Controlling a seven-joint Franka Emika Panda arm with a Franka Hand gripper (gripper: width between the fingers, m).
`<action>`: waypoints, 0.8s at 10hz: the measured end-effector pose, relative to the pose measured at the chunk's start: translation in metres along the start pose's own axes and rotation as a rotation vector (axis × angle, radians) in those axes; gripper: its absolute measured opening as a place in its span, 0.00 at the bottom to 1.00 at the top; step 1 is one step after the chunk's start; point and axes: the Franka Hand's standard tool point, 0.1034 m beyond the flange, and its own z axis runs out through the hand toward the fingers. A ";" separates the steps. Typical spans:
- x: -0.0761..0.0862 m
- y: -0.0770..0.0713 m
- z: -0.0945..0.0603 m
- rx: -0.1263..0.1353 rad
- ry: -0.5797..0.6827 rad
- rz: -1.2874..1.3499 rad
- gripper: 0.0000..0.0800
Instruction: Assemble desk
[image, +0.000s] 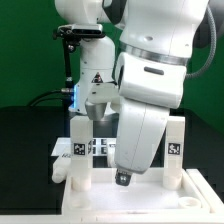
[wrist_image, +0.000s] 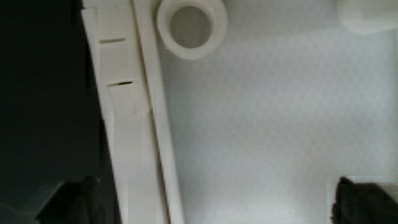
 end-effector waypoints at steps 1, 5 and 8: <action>-0.001 0.000 0.000 0.000 0.000 0.001 0.81; -0.021 -0.021 -0.037 0.008 0.012 0.202 0.81; -0.029 -0.023 -0.037 0.005 0.021 0.329 0.81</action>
Offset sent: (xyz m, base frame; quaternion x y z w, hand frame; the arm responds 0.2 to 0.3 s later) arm -0.0426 -0.0221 0.0601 0.0060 -0.0200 0.1081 0.9939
